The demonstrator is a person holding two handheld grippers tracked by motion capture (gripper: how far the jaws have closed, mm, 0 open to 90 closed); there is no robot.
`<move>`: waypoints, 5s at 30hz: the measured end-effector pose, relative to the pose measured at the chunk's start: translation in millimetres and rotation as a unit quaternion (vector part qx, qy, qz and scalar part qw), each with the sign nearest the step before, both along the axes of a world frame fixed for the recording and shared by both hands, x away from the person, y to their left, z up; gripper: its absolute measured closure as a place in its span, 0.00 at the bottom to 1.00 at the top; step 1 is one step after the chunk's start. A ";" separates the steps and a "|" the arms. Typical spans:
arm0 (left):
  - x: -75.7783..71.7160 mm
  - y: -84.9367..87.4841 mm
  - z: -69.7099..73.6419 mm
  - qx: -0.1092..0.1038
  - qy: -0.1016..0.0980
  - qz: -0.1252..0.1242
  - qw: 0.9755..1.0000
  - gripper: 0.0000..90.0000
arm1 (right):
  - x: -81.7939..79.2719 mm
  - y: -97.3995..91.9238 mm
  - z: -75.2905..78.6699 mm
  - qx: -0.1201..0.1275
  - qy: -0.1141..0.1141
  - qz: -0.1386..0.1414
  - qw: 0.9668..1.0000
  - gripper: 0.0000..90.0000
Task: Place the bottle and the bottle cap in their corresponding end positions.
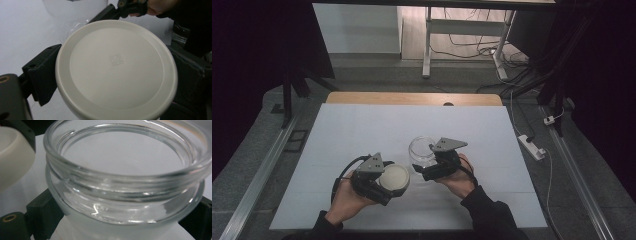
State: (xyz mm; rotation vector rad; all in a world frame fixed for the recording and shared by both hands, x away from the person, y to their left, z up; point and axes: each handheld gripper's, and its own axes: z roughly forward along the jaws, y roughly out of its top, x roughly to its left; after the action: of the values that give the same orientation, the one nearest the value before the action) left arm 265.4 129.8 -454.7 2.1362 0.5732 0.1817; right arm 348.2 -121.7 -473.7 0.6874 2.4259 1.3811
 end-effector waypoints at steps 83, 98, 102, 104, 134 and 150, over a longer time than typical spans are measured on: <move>53.7 -70.2 -85.9 0.098 0.014 0.011 0.995 0.08 | 99.3 47.0 -40.0 -0.027 -0.012 -0.064 0.997 0.07; 56.9 -69.9 -88.1 0.104 0.028 0.016 0.994 0.08 | 101.1 44.4 -45.3 -0.025 -0.007 -0.061 0.998 0.07; 57.3 -69.8 -88.2 0.104 0.030 0.016 0.994 0.08 | 100.9 42.1 -45.4 -0.029 0.000 -0.061 0.998 0.07; 57.3 -69.8 -88.2 0.104 0.031 0.016 0.994 0.08 | 100.8 42.1 -45.3 -0.029 0.003 -0.062 0.998 0.07; 52.6 -56.3 -77.8 0.070 0.034 0.021 0.997 0.00 | 92.5 35.5 -36.6 -0.048 0.021 -0.050 0.997 0.00; 47.4 -36.0 -66.0 0.043 0.050 0.026 0.998 0.00 | 79.3 22.8 -25.7 -0.039 0.031 -0.041 0.998 0.00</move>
State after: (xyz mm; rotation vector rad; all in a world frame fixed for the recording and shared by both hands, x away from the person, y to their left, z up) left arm 312.8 93.8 -520.7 2.2251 0.6893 0.1313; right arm 427.6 -98.9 -499.5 0.8122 2.4548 1.2446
